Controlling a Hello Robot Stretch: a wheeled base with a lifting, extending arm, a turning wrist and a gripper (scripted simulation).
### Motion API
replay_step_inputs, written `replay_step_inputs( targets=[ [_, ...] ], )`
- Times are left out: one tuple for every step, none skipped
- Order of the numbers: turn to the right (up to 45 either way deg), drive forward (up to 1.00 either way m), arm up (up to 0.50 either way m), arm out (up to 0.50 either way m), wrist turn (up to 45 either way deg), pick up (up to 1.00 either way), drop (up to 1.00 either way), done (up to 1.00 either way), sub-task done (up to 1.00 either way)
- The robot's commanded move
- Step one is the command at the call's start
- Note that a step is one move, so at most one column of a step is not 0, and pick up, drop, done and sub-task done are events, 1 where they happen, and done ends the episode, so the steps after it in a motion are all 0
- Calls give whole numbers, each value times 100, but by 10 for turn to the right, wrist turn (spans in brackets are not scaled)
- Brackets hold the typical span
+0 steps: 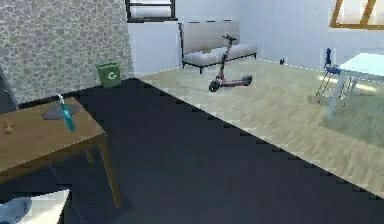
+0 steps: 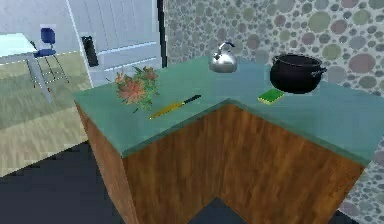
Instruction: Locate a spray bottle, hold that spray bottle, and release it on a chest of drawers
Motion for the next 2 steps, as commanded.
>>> replay_step_inputs(
  targets=[
    [0, 50, 0, 0, 0, 0, 0, 0, 0],
    [-450, 0, 0, 0, 0, 0, 0, 0, 0]
  ],
)
